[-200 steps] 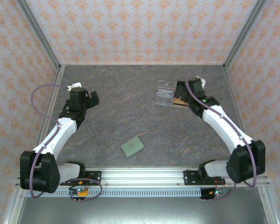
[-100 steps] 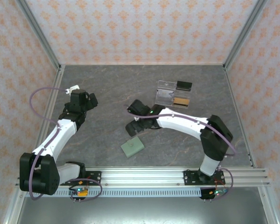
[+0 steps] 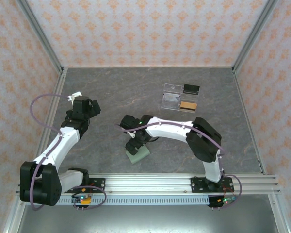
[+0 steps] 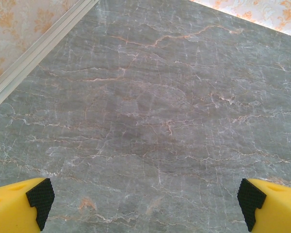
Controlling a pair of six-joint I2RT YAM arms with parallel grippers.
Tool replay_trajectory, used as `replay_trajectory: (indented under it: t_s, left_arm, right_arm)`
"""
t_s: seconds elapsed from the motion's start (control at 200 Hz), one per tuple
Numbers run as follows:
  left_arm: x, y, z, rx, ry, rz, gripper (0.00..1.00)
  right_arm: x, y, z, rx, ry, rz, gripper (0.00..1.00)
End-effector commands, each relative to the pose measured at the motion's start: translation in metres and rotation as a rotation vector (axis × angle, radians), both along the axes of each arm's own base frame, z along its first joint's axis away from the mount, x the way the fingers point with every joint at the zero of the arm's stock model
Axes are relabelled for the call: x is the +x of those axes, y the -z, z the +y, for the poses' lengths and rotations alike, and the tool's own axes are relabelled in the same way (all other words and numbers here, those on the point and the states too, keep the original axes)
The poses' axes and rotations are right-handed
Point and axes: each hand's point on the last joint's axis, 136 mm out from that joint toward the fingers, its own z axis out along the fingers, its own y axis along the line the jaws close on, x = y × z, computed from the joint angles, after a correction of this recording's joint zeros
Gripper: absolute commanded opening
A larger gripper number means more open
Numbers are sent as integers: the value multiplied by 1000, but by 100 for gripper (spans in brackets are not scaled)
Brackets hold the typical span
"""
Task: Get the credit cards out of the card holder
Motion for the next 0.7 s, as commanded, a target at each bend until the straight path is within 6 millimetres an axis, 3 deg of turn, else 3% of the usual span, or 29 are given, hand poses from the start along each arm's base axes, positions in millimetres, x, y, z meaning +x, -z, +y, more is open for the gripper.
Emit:
replay_trajectory:
  t_s: [0.0,0.17,0.365,0.571,0.696]
  left_arm:
    - [-5,-2,5,11,-37,-16,100]
    - [-6,-3,4,-2,-36,-21,100]
    - [-6,-1,-1,-38,-24,-27,100]
    - [-8,10,-7,-106,-36,-3,100]
    - [-9,20,-16,-182,-37,32,100]
  right_arm:
    - [13,5,-8,-85,2,-52,97]
    - [31,14,-16,-102,59,-75,97]
    - [77,17,-43,-110,266,-122,96]
    - [121,-1,-70,-1,564,-141,95]
    - [122,-11,-57,192,610,5,92]
